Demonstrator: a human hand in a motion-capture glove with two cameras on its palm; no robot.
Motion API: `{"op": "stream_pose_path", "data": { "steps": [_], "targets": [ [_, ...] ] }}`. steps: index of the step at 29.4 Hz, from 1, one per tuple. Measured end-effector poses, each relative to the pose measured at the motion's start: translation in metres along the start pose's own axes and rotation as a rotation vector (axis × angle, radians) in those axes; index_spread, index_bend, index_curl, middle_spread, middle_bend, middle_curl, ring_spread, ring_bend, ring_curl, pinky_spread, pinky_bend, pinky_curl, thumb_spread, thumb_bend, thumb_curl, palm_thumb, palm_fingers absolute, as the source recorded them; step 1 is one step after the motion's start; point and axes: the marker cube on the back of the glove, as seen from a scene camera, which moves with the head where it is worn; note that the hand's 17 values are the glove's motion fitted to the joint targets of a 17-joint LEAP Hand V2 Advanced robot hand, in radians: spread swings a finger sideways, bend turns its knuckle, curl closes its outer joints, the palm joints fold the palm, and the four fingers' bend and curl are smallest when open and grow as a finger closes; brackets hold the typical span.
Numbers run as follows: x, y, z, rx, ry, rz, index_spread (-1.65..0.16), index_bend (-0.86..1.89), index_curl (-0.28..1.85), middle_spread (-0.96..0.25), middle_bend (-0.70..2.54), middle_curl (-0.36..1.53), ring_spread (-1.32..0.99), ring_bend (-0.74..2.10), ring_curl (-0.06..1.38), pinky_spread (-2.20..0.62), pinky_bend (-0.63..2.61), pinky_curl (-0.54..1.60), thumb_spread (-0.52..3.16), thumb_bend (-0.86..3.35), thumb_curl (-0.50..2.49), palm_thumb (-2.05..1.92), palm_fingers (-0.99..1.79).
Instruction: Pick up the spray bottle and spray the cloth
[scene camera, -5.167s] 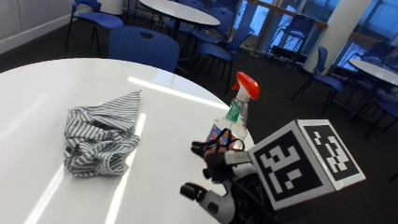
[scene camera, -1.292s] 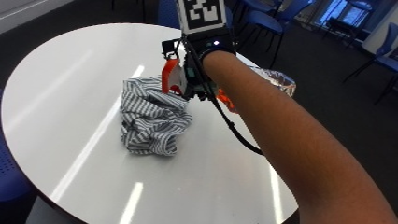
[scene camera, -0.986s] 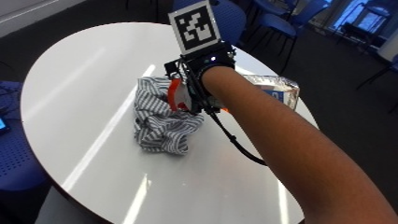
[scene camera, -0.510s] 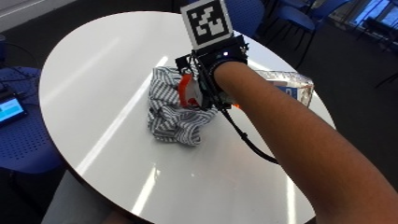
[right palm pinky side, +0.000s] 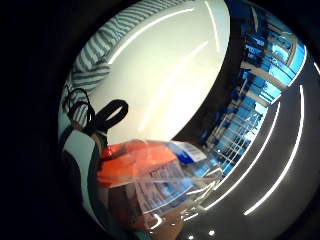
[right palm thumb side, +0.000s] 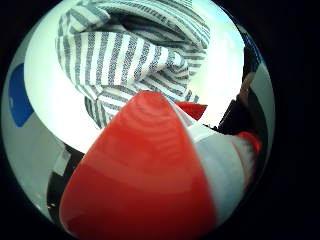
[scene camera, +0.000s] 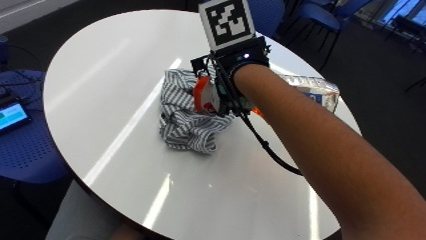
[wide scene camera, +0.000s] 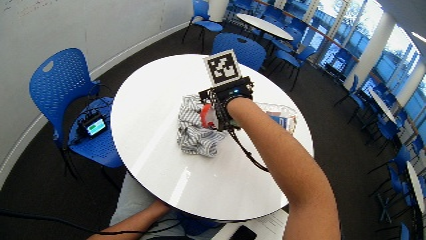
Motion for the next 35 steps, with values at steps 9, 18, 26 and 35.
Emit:
{"op": "stream_pose_path", "data": {
  "steps": [9,18,26,35],
  "targets": [
    [-0.001,0.004,-0.003,0.008,-0.005,-0.037,-0.32,0.19,0.58,-0.23,0.6,0.51,-0.2,0.67,0.45,-0.31,0.37,0.37,0.33,-0.04,0.76,0.92,1.37],
    [-0.003,0.004,-0.019,0.112,-0.144,-0.083,-0.32,0.19,0.58,-0.23,0.6,0.51,-0.2,0.67,0.45,-0.31,0.37,0.37,0.33,-0.03,0.76,0.93,1.36],
    [-0.012,0.043,-0.079,0.371,-0.54,-0.433,-0.32,0.19,0.58,-0.23,0.61,0.51,-0.2,0.65,0.44,-0.3,0.38,0.37,0.34,-0.04,0.76,0.93,1.35],
    [-0.054,0.069,-0.129,0.52,-1.089,-0.785,-0.32,0.19,0.58,-0.23,0.62,0.51,-0.2,0.64,0.44,-0.29,0.38,0.37,0.36,-0.03,0.76,0.93,1.35]
  ]
}}
